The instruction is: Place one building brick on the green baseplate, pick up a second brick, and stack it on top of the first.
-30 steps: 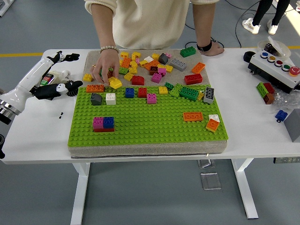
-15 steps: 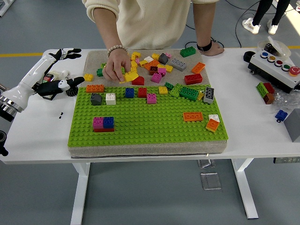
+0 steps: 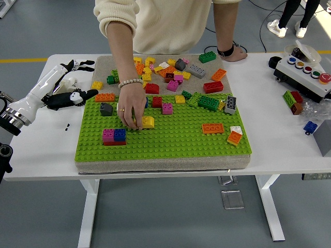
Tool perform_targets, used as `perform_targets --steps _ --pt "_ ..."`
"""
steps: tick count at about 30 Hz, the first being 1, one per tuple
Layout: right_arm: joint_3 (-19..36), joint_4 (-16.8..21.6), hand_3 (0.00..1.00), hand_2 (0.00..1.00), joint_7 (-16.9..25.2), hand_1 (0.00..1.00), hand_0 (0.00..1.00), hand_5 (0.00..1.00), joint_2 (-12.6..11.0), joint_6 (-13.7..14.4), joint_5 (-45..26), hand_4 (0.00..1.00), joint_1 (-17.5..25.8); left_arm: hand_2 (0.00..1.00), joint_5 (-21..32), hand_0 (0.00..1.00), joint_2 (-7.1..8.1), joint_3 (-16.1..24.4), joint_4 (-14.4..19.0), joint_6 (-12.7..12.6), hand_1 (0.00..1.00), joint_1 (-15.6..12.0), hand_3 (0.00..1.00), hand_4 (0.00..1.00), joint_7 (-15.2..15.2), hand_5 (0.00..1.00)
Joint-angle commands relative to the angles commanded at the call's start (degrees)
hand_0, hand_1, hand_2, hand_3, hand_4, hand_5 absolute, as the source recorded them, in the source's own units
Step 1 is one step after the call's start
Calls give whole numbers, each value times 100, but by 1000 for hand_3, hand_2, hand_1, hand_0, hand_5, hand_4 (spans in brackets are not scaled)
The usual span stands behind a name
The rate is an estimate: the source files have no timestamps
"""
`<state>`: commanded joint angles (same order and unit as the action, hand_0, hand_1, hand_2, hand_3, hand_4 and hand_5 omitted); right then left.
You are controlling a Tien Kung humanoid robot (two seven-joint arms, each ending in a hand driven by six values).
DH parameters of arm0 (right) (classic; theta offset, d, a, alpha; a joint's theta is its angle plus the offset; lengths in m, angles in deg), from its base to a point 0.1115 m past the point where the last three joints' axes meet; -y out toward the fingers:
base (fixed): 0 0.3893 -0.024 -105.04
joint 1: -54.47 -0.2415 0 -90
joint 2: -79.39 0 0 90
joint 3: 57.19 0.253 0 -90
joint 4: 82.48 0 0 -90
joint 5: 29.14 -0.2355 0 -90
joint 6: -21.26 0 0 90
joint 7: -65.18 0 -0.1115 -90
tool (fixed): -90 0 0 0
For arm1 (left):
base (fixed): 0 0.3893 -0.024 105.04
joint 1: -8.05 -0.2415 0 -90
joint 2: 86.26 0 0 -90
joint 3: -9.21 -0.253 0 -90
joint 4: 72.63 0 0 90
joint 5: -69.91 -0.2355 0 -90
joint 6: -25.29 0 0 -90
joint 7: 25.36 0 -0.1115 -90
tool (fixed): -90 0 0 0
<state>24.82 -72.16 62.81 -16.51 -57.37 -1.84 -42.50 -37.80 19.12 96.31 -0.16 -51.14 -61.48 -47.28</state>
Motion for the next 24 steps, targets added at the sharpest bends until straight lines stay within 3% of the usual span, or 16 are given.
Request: perform_targets --steps 5,6,11,12,17,18,24 --pt "8 0 599 711 22 659 741 508 9 34 -14 920 4 736 -246 876 -62 -138 -57 -34 759 -45 696 947 -44 517" --pt "9 0 599 711 22 660 741 507 9 35 -14 920 4 711 -263 841 -67 -148 -61 -35 738 -45 649 921 -47 420" --pt "14 0 599 711 16 660 741 507 -6 40 -21 920 -15 711 -599 841 -178 -230 -195 -85 738 14 649 921 -76 420" --pt "16 0 599 711 19 660 741 506 -9 38 -26 921 -19 668 -682 813 -206 -242 -231 -99 720 28 629 828 -85 279" --pt "20 0 599 711 25 660 741 506 -6 19 -32 921 -14 668 -876 813 -275 -268 -315 -141 720 49 629 828 -111 279" --pt "21 0 599 711 27 660 741 506 -6 12 -34 919 -12 642 -910 798 -300 -268 -333 -145 714 50 613 722 -111 159" --pt "36 0 599 712 32 660 741 506 -12 -5 -32 919 -8 633 -1059 798 -400 -345 -383 -173 711 59 606 701 -114 139"
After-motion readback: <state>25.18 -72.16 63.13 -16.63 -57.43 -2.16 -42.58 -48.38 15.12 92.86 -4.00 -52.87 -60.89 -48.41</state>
